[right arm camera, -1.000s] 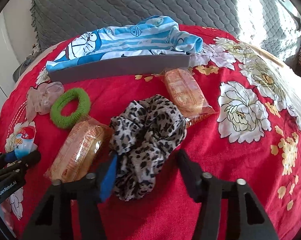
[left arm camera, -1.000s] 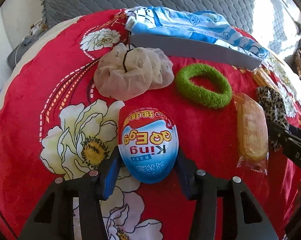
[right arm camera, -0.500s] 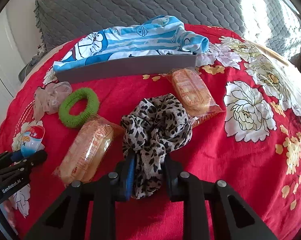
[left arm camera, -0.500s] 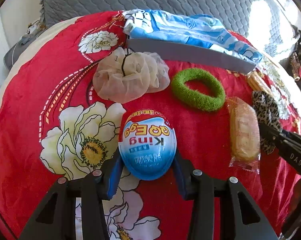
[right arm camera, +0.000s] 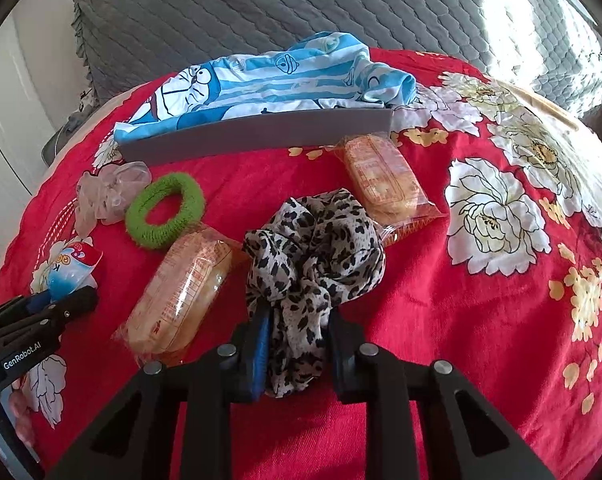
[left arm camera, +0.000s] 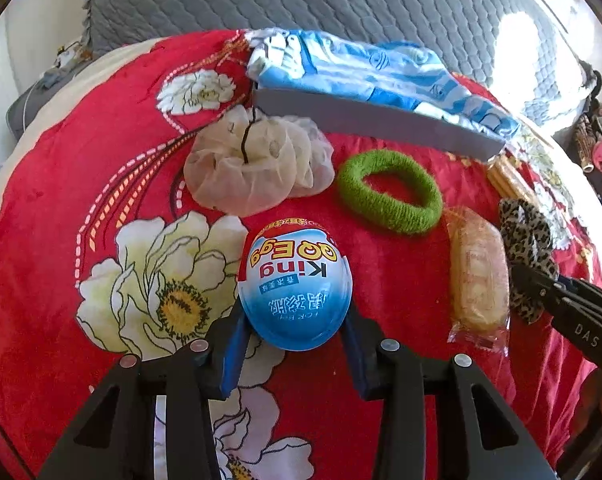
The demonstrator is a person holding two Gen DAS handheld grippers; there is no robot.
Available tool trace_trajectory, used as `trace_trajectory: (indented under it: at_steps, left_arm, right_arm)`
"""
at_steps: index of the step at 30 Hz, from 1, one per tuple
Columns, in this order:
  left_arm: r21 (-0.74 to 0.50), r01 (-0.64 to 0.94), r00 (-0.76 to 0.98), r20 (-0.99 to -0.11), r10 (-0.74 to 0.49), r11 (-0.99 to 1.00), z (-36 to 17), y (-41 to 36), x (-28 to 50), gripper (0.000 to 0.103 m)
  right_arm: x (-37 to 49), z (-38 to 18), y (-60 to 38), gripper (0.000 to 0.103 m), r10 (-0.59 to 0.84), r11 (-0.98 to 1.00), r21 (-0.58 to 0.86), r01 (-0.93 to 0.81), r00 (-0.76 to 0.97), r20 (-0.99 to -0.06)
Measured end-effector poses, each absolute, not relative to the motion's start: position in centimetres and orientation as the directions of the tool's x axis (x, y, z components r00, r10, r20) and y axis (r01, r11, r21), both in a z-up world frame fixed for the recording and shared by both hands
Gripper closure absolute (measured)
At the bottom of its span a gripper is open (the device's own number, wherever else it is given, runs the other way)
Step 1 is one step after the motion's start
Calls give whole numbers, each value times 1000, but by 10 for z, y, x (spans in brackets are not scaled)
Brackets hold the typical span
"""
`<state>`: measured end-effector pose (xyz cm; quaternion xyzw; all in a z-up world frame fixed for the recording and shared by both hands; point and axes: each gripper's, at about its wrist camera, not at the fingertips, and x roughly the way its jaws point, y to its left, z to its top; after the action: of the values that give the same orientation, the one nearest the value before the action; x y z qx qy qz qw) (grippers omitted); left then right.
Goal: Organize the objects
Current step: 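Lift the egg with the left tool while the right tool lifts the scrunchie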
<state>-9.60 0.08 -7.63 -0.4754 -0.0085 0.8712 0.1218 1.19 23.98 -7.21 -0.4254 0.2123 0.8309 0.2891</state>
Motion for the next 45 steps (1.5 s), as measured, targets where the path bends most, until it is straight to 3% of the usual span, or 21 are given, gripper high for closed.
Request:
trace_trajectory:
  at_steps: [25, 45]
  left_arm:
    - [-151, -196, -578, -781, 238, -969, -41, -6, -81, 60]
    - [-115, -220, -652, -721, 234, -969, 38, 9, -59, 60]
  right_arm:
    - [20, -39, 228, 78, 305, -760, 125, -638, -520, -798]
    - [33, 35, 204, 78, 323, -812, 102, -575, -587, -742]
